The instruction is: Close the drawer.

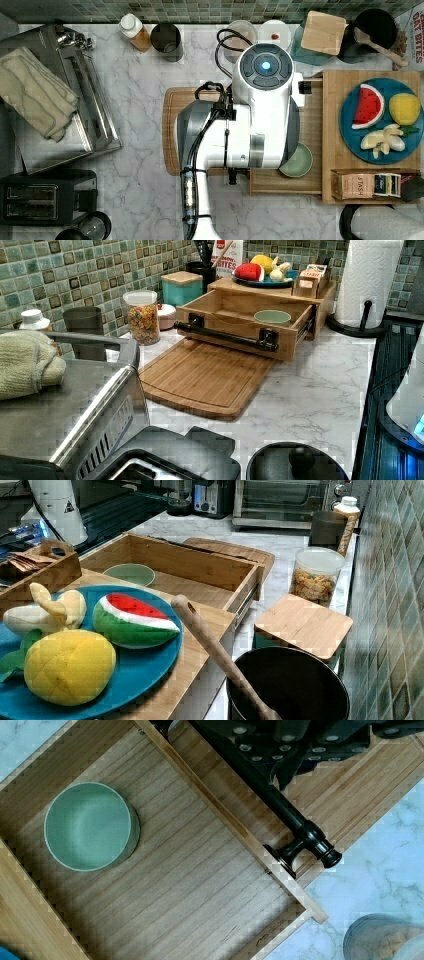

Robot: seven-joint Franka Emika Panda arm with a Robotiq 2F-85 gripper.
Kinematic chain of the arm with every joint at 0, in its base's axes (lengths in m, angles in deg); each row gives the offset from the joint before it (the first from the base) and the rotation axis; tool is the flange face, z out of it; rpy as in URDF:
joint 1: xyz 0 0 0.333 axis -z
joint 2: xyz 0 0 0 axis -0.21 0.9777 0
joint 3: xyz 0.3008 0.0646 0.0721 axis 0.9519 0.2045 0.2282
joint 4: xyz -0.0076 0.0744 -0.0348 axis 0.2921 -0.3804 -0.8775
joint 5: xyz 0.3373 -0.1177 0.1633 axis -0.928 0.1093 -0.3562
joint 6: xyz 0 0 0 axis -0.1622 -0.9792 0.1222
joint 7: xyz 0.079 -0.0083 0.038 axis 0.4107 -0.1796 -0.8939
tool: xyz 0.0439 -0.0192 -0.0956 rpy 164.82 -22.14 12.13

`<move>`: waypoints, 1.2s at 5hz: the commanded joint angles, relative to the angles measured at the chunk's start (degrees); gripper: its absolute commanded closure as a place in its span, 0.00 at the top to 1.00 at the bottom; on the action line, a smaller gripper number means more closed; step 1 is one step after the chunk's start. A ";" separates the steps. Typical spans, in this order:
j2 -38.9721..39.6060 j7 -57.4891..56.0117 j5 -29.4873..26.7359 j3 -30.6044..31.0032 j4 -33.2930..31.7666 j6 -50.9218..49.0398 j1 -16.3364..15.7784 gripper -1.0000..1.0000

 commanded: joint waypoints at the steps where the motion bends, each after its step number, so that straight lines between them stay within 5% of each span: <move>1: 0.01 0.00 0.11 -0.01 -0.62 0.00 0.00 0.00; 4: -4.55 -21.14 -1.66 2.95 -7.99 6.50 -2.24 0.00; 6: -7.99 -18.96 -0.25 6.45 -13.55 11.40 -5.78 0.00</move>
